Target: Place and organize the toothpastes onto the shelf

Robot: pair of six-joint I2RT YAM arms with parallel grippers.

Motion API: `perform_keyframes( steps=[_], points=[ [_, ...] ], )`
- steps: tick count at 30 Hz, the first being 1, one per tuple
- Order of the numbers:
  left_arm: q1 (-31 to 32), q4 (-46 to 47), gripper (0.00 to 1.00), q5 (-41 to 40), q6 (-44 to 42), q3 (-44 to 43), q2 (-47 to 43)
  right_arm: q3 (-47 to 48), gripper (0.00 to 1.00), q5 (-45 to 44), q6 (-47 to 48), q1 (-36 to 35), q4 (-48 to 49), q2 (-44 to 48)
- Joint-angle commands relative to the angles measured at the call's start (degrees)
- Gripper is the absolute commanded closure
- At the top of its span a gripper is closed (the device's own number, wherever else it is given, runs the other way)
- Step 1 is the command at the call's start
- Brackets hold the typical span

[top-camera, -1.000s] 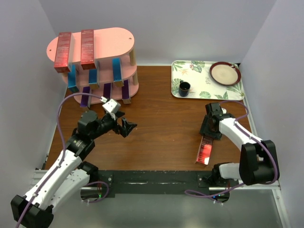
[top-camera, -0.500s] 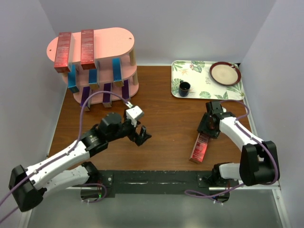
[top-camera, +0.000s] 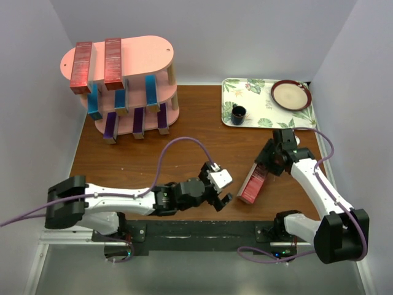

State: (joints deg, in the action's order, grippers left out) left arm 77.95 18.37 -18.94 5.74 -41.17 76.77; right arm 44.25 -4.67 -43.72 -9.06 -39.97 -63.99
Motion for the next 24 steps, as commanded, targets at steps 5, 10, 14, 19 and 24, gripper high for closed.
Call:
perform_keyframes(
  steps=[5, 10, 14, 19, 24],
  points=[
    [7.81, 20.89, 0.0, -13.39, -9.67, -4.71, 12.59, 3.56, 0.79, 2.29, -2.59, 0.01, -1.87, 1.84],
    [11.08, 22.24, 0.0, -19.12, -13.38, -9.19, 19.2, 3.83, 0.79, 2.47, -2.59, -0.08, -2.48, 2.37],
    [13.36, 21.27, 0.0, -19.99, -12.95, -12.26, 23.41, 3.56, 0.79, 2.56, -2.59, 0.01, -2.66, 2.73],
    [15.12, 18.81, 0.0, -30.09, -11.98, -17.89, 28.95, 3.56, 0.79, 2.56, -2.59, 0.01, -2.57, 3.08],
    [16.0, 15.38, 0.0, -33.79, -9.87, -21.49, 33.09, 3.21, 0.79, 3.26, -2.77, 0.01, -2.14, 2.81]
  ],
)
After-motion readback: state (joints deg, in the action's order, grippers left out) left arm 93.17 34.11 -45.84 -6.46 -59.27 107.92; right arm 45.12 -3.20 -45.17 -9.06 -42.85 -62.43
